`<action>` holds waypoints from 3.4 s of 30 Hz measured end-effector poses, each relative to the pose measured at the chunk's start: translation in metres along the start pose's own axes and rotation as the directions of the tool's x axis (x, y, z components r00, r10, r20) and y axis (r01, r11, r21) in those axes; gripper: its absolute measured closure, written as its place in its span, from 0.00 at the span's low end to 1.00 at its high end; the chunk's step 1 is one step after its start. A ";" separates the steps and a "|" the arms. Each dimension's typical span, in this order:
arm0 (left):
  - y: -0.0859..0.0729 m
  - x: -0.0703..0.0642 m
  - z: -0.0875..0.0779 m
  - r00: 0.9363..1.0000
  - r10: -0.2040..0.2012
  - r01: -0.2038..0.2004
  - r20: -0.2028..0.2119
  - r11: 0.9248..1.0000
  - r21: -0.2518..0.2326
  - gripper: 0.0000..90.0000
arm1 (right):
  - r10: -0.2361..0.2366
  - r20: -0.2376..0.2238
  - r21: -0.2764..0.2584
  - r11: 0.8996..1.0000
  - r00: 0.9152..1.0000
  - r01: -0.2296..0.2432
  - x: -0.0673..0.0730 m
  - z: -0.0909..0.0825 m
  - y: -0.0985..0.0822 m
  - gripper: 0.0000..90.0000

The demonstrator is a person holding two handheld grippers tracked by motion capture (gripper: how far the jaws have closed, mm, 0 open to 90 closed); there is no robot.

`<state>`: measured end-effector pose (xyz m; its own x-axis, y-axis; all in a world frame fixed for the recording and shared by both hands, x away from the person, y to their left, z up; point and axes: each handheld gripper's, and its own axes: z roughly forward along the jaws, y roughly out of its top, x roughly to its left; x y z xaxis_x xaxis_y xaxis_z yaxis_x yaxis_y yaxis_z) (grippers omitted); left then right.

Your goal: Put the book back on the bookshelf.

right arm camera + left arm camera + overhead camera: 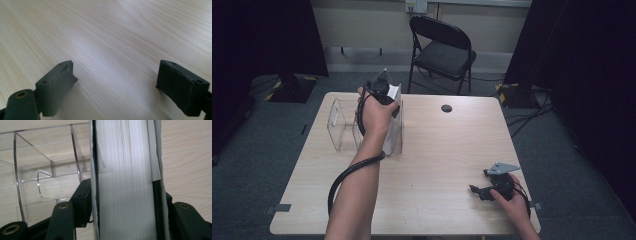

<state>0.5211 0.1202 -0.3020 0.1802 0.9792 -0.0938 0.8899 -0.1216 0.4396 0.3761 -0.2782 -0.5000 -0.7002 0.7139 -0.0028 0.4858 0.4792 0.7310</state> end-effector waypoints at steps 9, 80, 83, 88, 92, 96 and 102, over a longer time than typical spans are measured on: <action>-0.005 0.002 -0.005 0.999 0.021 -0.021 0.024 1.000 -0.008 0.49 | 0.000 0.000 0.000 1.000 1.000 0.000 0.000 0.000 0.000 0.14; -0.059 0.010 -0.022 0.976 0.148 -0.145 0.162 0.989 -0.030 0.22 | -0.003 0.000 -0.003 1.000 1.000 0.003 0.000 0.000 0.000 0.14; -0.061 0.010 -0.020 0.973 0.163 -0.159 0.166 0.987 -0.038 0.20 | -0.003 0.000 -0.002 1.000 1.000 0.003 0.000 0.000 0.000 0.14; -0.066 0.011 -0.017 0.965 0.182 -0.179 0.187 0.983 -0.034 0.19 | -0.003 0.000 -0.003 1.000 1.000 0.003 0.000 0.000 0.000 0.14; -0.070 0.009 -0.016 0.962 0.188 -0.185 0.197 0.982 -0.038 0.18 | -0.003 0.000 -0.003 1.000 1.000 0.003 0.000 0.000 0.000 0.14; -0.073 0.007 -0.015 0.950 0.215 -0.213 0.227 0.977 -0.032 0.18 | -0.003 0.000 -0.003 1.000 1.000 0.003 0.000 0.000 0.000 0.14; -0.078 0.001 -0.014 0.943 0.230 -0.226 0.240 0.973 -0.043 0.18 | -0.003 0.000 -0.003 1.000 1.000 0.003 0.000 0.000 0.000 0.14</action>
<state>0.4460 0.1333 -0.3242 0.4753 0.8563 -0.2021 0.8071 -0.3328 0.4876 0.3764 -0.2784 -0.5001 -0.7019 0.7123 -0.0047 0.4823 0.4801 0.7327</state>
